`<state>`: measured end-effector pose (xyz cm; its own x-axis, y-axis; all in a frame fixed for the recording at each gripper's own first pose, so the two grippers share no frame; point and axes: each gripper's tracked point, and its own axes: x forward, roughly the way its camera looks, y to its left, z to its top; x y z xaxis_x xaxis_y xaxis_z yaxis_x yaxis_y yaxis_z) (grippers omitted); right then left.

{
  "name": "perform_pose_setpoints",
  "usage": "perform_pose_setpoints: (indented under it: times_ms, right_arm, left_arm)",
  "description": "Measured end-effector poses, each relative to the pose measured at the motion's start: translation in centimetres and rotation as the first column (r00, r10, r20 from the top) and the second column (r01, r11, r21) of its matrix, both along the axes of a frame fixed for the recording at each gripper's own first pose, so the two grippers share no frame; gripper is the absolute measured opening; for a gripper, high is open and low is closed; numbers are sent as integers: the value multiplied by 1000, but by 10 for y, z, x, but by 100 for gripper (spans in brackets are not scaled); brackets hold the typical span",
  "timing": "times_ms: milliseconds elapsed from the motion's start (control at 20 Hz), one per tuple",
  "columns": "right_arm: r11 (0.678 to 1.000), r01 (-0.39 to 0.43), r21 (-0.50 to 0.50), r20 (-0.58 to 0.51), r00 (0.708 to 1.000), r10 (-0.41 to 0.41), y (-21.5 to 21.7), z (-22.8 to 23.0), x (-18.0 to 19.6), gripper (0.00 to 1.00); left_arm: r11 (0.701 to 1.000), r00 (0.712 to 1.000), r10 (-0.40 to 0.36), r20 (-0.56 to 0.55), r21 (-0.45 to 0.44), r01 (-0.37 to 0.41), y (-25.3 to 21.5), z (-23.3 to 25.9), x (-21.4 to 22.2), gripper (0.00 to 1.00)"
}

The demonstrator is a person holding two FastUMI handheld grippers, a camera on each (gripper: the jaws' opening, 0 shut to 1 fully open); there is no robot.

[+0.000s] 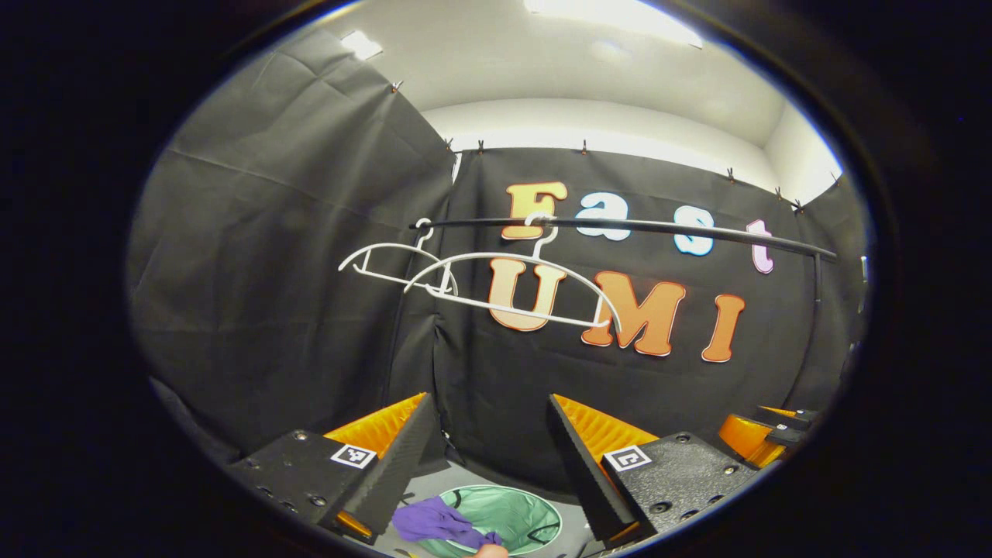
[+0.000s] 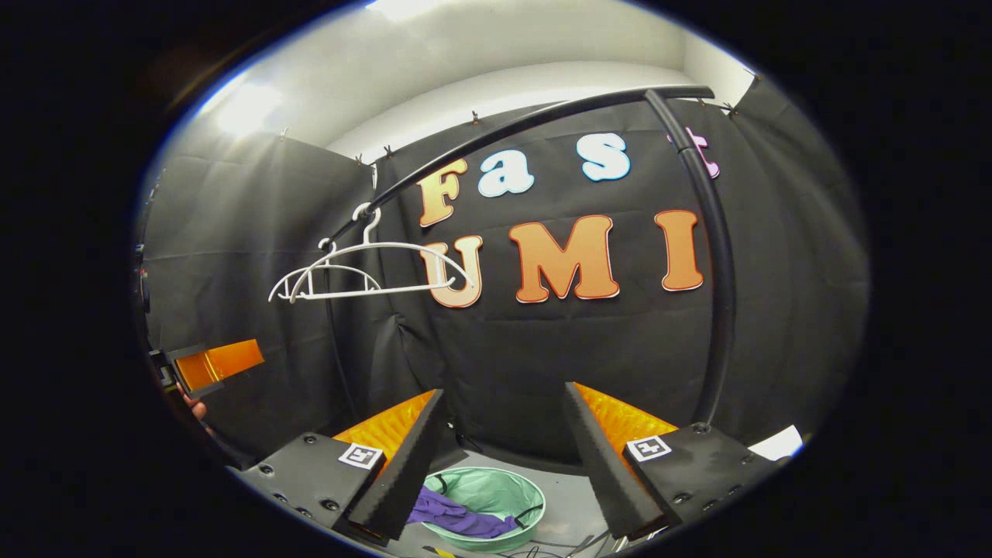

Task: Grasp the clothes on the hanger with both hands and then place them into the laundry hamper below.

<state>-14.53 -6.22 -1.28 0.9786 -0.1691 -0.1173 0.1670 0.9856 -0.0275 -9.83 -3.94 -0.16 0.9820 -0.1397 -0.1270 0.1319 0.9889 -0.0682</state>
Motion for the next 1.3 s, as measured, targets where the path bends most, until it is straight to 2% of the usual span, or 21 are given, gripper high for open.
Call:
perform_pose_setpoints:
  times_ms: [500,550,600,650,700,750,800,1050,1100,1150,1300]
  right_arm:
    - [1000,5,-27,13,1000,-4,-13,10,-37,90]
    - [1000,10,-25,12,1000,-10,-14,9,-39,90]
    - [1000,13,-24,13,1000,-12,-16,9,-40,90]
    - [1000,15,-25,12,1000,-15,-17,9,-41,90]
    - [1000,16,-25,6,1000,-16,-18,7,-41,90]
    - [1000,16,-25,2,1000,-16,-19,6,-42,90]
    - [1000,17,-26,2,1000,-17,-19,7,-41,90]
    - [999,18,-27,10,1000,-18,-19,9,-40,90]
    - [999,20,-26,10,1000,-20,-20,9,-40,98]
    - [999,21,-26,8,1000,-20,-20,8,-39,90]
    - [999,24,-23,5,1000,-24,-22,7,-37,90]
  left_arm:
    - [999,999,-38,31,-1,38,-31,12,-25,87]
    - [999,999,-43,29,-2,43,-34,12,-25,92]
    - [999,998,-48,31,-4,48,-36,12,-26,92]
    - [999,998,-53,32,-5,54,-38,13,-26,87]
    - [998,998,-55,31,-5,55,-39,12,-28,92]
    - [998,998,-57,31,-5,58,-41,12,-28,92]
    - [998,998,-60,32,-6,60,-42,12,-27,87]
    - [998,998,-66,25,-8,66,-46,10,-25,87]
    - [998,998,-65,23,-9,65,-45,9,-25,87]
    - [998,998,-64,20,-10,64,-45,9,-25,87]
    - [998,998,-60,8,-12,60,-45,5,-22,87]
